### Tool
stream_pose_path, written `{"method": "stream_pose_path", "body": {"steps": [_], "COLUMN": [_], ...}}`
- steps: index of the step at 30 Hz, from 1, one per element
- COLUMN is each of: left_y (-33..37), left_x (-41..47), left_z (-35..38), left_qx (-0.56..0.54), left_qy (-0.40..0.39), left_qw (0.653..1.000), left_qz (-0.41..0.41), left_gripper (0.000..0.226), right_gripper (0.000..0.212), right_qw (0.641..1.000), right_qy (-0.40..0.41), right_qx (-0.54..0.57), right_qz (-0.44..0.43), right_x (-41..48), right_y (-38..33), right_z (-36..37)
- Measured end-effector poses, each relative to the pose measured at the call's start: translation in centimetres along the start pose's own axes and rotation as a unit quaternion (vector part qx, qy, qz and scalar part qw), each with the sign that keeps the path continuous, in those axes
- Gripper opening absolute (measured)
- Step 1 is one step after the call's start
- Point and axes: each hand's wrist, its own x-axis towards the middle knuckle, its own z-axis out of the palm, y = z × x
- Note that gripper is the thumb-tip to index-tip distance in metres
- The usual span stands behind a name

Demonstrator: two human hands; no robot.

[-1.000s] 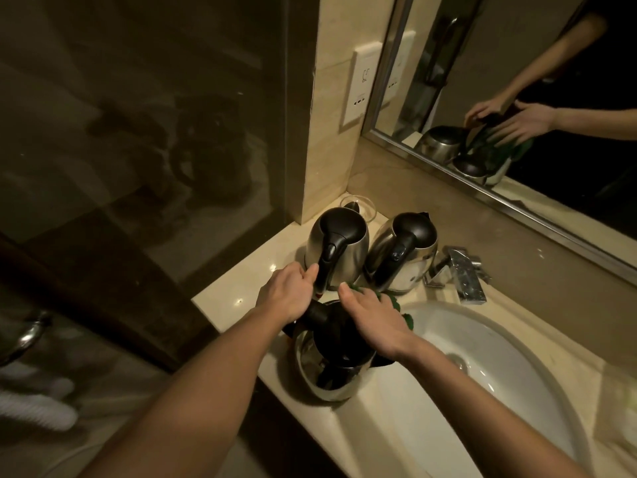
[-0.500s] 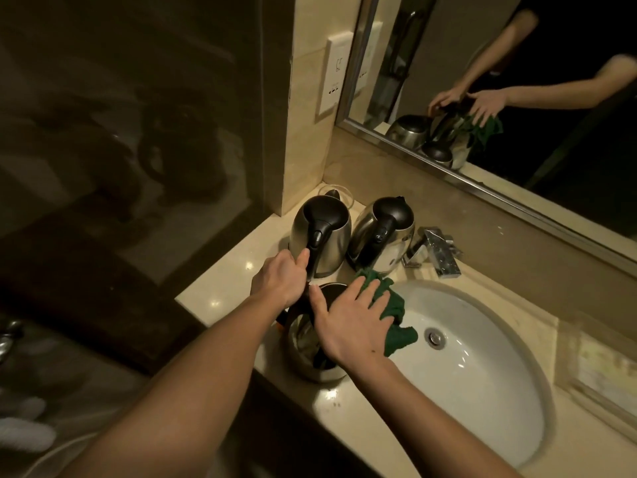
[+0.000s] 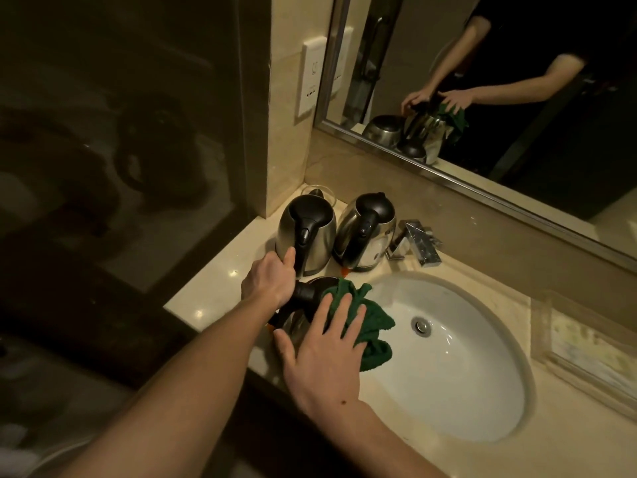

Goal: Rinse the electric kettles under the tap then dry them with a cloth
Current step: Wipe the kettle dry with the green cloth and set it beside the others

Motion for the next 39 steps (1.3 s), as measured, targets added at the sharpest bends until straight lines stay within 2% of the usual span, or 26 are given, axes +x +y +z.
{"method": "stream_pose_path", "body": {"steps": [3,9,16,22,28,33,39], "left_y": [-0.3,-0.6,-0.4,-0.4,-0.4,-0.3,-0.5], "left_x": [-0.2,-0.7,-0.9,-1.2,-2.1,-2.7,-3.4], "left_z": [-0.1,-0.1,0.0,0.3,0.5,0.6,0.5], "left_qx": [0.003,-0.005,-0.032,-0.051,-0.062,-0.050,-0.020], "left_qy": [-0.004,-0.007,0.018,0.034,0.063,0.081,0.096], "left_qw": [1.000,1.000,0.998,0.995,0.990,0.989,0.990], "left_qz": [0.004,-0.028,-0.059,-0.077,-0.112,-0.111,-0.106], "left_gripper": [0.056,0.058,0.055,0.054,0.055,0.061,0.059], "right_gripper": [0.104,0.079,0.093,0.087,0.096,0.078,0.084], "right_qw": [1.000,1.000,0.997,0.993,0.998,0.992,0.975], "right_qy": [0.012,0.019,0.053,0.085,0.015,-0.028,-0.087], "right_qx": [-0.002,0.011,0.024,0.010,0.059,0.119,0.201], "right_qz": [-0.003,-0.015,-0.046,-0.080,-0.019,0.011,0.035], "right_x": [0.4,3.2,0.2,-1.1,-2.0,0.7,4.4], "right_y": [-0.6,0.1,1.8,4.1,6.5,9.2,10.3], "right_z": [0.3,-1.8,0.9,2.7,4.2,6.7,9.3]}}
